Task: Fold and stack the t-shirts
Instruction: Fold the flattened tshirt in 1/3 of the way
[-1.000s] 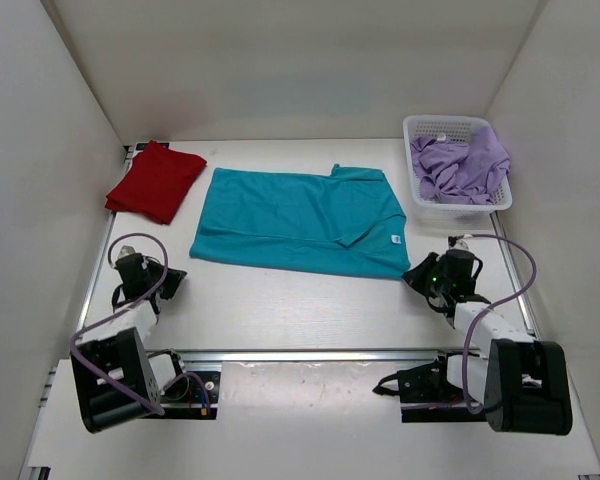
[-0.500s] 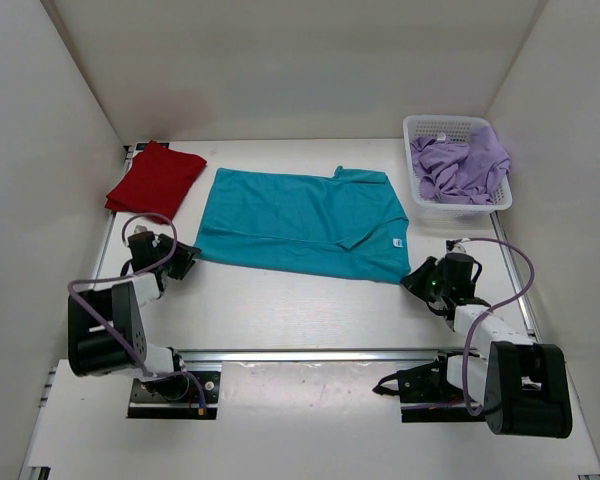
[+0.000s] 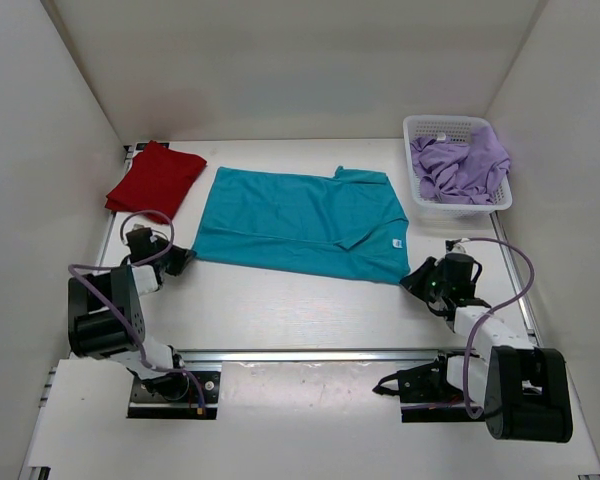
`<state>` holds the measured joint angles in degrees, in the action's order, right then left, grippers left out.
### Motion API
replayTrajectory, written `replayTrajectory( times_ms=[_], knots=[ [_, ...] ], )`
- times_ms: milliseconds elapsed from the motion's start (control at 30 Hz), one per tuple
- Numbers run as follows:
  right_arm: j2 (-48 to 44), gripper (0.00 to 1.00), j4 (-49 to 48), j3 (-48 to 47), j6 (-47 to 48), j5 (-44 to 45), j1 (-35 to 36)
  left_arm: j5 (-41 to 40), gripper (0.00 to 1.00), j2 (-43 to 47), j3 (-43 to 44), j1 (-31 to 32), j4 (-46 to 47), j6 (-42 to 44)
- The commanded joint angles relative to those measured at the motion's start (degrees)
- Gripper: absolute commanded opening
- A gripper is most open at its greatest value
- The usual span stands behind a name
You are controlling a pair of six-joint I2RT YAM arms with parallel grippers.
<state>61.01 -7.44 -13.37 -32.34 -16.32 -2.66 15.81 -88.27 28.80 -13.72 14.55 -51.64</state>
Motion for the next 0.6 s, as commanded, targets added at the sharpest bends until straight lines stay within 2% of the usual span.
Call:
replayTrajectory(
  times_ms=[0,167,300,367,400,433,467,533,567],
  knots=[
    [-2.82,0.0,1.55,0.09,0.61,0.5,0.02,-0.87,0.0,6.42,-1.19,-1.66,-5.22,3.72],
    [-10.46,0.0,6.55,3.17,-0.53,-1.61,-1.48,0.97,0.0,17.31,-6.81,-8.6,-16.45,9.43],
    [-16.88,0.0,12.44,3.88,-0.36,-2.84,-2.53,-0.34,0.0,25.86,-12.71,-8.7,-23.15,13.13],
    [-20.22,0.0,15.17,4.31,-1.58,-0.92,0.26,0.27,0.0,29.54,-16.21,-10.1,-24.82,14.27],
    [-20.84,0.0,15.44,4.83,-2.55,-0.56,0.63,0.27,0.11,30.08,-16.14,-10.54,-25.09,14.72],
    [-21.63,0.02,15.7,4.49,-2.38,0.14,1.33,0.18,0.25,30.87,-16.05,-11.06,-25.27,15.68],
    [-21.99,0.12,16.05,3.88,-1.6,0.23,0.21,-1.12,0.34,31.49,-15.27,-10.55,-26.75,15.86],
    [-22.08,0.26,17.1,2.74,-1.24,-0.47,-0.51,-2.1,0.61,33.67,-12.9,-9.4,-28.43,16.57],
    [-22.17,0.33,17.55,1.34,-0.89,-0.21,0.01,-2.8,0.66,35.52,-11.67,-9.31,-29.22,16.74]
  ],
)
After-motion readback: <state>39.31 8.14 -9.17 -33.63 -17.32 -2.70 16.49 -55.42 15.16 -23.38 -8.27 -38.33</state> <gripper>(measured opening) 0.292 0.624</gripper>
